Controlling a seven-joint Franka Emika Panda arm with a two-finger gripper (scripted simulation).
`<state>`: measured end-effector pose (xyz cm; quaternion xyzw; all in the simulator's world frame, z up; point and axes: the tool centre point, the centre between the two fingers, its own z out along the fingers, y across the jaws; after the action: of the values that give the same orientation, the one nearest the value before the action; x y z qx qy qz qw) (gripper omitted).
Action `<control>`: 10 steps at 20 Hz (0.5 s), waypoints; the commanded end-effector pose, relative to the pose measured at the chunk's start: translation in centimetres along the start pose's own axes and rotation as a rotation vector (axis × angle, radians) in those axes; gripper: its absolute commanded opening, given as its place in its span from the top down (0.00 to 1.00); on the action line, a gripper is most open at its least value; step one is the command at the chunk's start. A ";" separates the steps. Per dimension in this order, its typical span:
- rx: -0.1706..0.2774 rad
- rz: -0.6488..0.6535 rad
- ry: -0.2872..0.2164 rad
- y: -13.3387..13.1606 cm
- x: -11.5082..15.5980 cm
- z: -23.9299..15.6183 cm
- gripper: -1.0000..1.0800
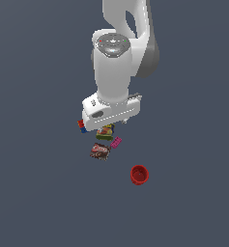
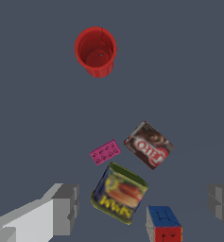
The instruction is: Pick up a designated object from a clutter of objects.
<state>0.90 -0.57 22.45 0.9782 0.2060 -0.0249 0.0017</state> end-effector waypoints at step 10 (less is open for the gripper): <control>-0.007 -0.267 0.013 2.4 0.2 5.1 0.04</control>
<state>1.76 -2.48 18.01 0.9481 0.3173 -0.0188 0.0004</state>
